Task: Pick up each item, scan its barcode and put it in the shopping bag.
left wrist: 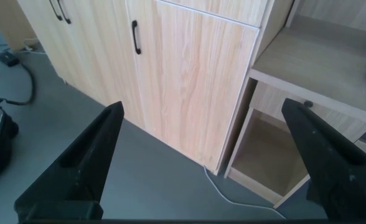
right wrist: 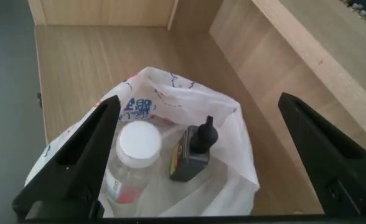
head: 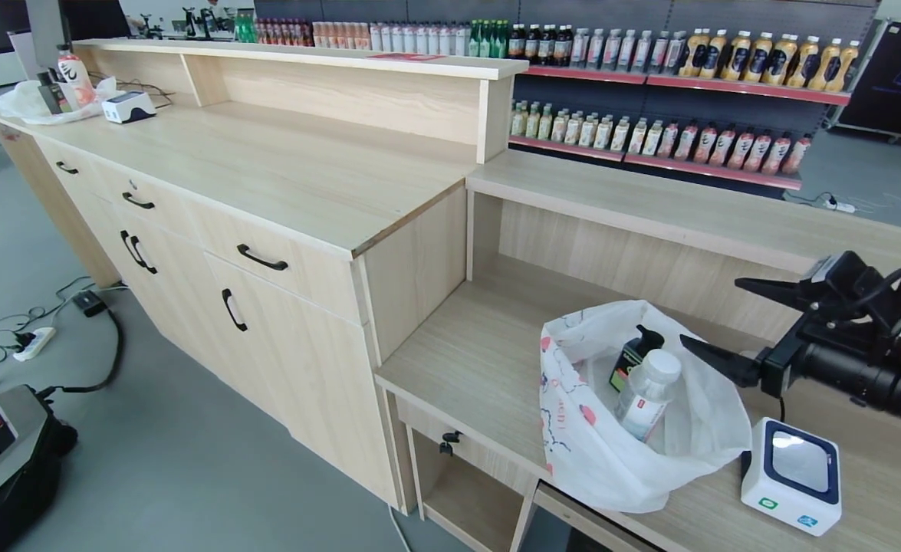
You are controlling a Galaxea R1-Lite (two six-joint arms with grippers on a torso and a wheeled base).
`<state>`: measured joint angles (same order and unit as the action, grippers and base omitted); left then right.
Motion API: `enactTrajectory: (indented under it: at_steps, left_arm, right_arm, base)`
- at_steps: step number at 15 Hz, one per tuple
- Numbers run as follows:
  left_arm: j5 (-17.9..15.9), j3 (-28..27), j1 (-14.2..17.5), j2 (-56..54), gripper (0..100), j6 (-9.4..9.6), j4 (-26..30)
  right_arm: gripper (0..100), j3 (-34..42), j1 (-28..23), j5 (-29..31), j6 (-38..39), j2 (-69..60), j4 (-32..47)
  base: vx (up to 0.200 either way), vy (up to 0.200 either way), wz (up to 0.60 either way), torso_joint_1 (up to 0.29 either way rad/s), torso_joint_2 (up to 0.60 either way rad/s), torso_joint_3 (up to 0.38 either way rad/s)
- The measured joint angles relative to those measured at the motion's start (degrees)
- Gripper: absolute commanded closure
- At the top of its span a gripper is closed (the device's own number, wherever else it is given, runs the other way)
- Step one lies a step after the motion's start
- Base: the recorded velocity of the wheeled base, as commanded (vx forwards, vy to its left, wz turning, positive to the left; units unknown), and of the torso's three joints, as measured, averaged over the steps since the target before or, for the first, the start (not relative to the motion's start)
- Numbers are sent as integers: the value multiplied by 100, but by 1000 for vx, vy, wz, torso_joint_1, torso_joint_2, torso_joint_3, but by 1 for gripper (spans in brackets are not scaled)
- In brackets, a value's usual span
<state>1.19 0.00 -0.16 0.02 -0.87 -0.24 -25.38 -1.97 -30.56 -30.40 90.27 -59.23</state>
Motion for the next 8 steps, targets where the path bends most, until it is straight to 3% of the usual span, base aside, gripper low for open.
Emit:
enactTrajectory:
  at_steps: [3, 8]
  left_arm:
    - [0, 0, -5, 0, 0, 0, -2]
    - [0, 0, -2, 0, 0, 0, 0]
  right_arm:
    - [0, -385, -260, 21, 33, -634, 591]
    - [0, -697, -367, 1106, 477, -1409, 1585]
  base:
    - [0, 0, -600, 7, 4, 4]
    - [0, 0, -600, 0, 3, 3]
